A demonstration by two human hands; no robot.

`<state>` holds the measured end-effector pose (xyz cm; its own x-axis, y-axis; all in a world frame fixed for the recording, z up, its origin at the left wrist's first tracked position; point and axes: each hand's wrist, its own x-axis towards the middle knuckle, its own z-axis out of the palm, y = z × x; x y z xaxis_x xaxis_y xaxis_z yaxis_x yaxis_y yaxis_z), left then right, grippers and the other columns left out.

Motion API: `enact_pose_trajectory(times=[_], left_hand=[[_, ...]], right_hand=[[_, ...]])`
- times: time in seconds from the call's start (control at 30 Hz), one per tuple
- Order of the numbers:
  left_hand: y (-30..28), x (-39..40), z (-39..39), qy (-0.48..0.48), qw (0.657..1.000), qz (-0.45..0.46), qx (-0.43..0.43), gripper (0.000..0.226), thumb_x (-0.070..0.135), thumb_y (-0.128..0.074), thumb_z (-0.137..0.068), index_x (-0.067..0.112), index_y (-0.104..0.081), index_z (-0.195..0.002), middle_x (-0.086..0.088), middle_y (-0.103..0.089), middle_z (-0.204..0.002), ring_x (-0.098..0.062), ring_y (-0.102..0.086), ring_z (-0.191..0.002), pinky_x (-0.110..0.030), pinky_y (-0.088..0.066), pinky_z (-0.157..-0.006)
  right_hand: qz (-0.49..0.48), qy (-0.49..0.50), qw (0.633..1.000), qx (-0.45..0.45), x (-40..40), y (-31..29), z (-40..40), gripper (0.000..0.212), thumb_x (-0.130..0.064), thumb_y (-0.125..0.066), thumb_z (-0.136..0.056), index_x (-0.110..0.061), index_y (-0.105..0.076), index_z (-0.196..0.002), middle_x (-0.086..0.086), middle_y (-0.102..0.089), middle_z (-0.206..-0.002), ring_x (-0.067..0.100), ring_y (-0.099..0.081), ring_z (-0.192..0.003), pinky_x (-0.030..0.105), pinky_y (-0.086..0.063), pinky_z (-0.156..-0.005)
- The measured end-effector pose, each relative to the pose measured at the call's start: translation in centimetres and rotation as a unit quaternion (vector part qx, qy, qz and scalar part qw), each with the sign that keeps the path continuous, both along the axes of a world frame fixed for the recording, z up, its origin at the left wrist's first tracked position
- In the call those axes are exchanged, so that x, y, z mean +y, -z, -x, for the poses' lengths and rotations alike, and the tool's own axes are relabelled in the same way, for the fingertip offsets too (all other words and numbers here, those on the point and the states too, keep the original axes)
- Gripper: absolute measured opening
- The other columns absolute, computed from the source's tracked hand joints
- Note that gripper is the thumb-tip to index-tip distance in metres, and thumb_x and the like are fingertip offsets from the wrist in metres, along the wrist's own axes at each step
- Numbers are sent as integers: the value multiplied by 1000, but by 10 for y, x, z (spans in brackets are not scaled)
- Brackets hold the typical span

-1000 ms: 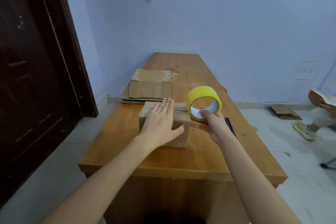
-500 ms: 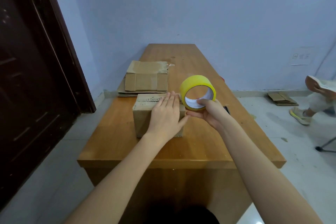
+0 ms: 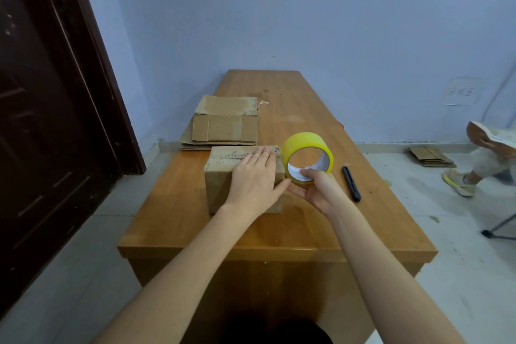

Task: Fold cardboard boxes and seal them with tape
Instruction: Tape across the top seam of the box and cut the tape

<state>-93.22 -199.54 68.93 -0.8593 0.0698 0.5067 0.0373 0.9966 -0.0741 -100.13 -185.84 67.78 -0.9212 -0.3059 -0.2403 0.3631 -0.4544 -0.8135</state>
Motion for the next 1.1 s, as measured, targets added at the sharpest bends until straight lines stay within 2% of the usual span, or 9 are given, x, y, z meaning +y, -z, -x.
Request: enact_pose_trajectory(times=[0.07,0.17,0.33,0.5,0.67,0.77,0.9,0.97,1.1], left_hand=[[-2,2,-1,-16,1000,-10,10,72,49,-64,-81,3,-50,-135,-14,-58,-131,-25,-54,-124,-36,-42,-102],[-9,7,2,-11,1000,-2,-17,68,47,-48,-91,7,-36,-144,-10,-41,-147,-23,-35,-138,-35,-26,-111],[-16,19,10,-14,998,53,-39,69,41,-38,-95,-4,-24,-145,-19,-19,-155,-28,-12,-145,-37,-6,-119],[-9,13,13,-4,999,21,-43,77,49,-39,-97,-1,-11,-149,-15,-14,-157,-23,-13,-146,-34,-7,-118],[-9,11,14,5,998,27,-51,76,48,-39,-97,1,-11,-150,-12,-15,-158,-20,-12,-146,-31,-6,-118],[-9,9,13,14,998,30,-47,76,49,-39,-97,2,-11,-150,-11,-16,-158,-19,-13,-146,-29,-7,-117],[-9,6,14,22,999,18,-37,75,52,-36,-97,4,-16,-150,-9,-18,-157,-18,-15,-146,-28,-8,-117],[-8,5,15,24,999,16,-35,74,53,-36,-96,5,-18,-150,-8,-19,-157,-18,-16,-145,-28,-10,-116],[-5,7,15,33,999,3,-22,73,53,-39,-96,8,-19,-150,-7,-22,-157,-18,-19,-145,-30,-12,-116]], right_hand=[[-21,24,999,-9,-3,-3,1,30,8,-47,-92,1,-44,-121,18,-51,-110,30,-60,-89,37,-56,-51],[-87,39,995,-5,-4,-2,2,28,4,-54,-90,-1,-48,-116,16,-53,-110,30,-59,-92,36,-56,-55],[-251,103,955,119,3,5,5,38,-5,-70,-81,-12,-52,-113,8,-61,-107,24,-60,-99,41,-54,-86],[-212,139,942,221,12,-10,11,3,-6,-58,-89,-7,-57,-91,1,-64,-85,12,-62,-82,27,-46,-72],[-184,189,941,211,2,-9,15,23,7,-46,-84,-10,-43,-68,6,-45,-61,16,-46,-49,30,-40,-56],[-231,181,911,291,5,-13,20,16,1,-43,-77,-9,-36,-66,10,-33,-62,23,-35,-61,31,-30,-56],[-292,180,860,379,8,-28,25,34,9,-43,-76,-17,-28,-61,-1,-27,-58,14,-27,-56,27,-24,-54],[-338,170,819,431,13,-39,25,39,11,-45,-75,-19,-25,-61,-3,-24,-57,6,-23,-50,18,-20,-48],[-486,143,722,471,60,-36,34,20,-2,-50,-68,-17,-38,-65,1,-33,-53,11,-31,-50,22,-24,-46]])
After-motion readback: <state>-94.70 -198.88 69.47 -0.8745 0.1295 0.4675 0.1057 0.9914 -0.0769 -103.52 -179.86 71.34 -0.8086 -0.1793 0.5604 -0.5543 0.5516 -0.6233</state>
